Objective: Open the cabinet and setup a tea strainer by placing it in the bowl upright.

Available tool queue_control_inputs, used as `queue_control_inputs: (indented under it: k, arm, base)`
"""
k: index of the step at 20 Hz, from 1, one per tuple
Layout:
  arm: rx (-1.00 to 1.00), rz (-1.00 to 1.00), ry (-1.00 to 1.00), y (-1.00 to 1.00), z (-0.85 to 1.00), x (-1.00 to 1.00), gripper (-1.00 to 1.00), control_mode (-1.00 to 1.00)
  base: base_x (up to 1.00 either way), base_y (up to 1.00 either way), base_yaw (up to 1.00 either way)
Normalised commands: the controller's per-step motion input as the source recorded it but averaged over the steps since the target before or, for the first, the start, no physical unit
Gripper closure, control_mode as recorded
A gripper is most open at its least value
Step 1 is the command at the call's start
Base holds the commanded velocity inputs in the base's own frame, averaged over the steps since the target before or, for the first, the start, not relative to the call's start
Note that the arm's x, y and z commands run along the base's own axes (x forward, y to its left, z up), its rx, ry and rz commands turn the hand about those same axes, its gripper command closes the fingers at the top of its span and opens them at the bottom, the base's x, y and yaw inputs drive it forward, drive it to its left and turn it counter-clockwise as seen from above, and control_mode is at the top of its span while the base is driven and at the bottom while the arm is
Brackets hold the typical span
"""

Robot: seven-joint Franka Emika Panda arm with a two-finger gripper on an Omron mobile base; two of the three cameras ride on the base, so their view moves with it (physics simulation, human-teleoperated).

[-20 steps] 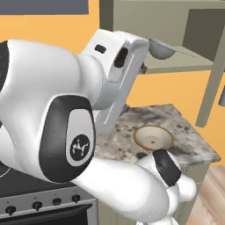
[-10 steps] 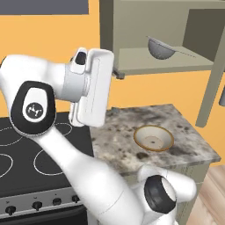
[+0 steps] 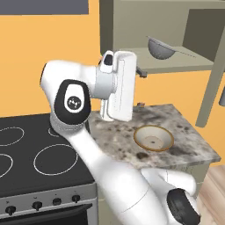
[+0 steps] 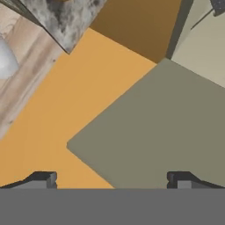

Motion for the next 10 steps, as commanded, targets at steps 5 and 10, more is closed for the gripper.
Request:
queue_control_inputs:
  k: [5,10]
  arm:
    - [0.03,0.03,0.0,-0.7,-0.07,0.15,-1.0,-1.0]
    - [0.03,0.08,0.0,-0.46,0.0,0.48,-1.0,-1.0]
  base:
    - [0.0,0.0,0.0]
    - [0.0,0.0,0.0]
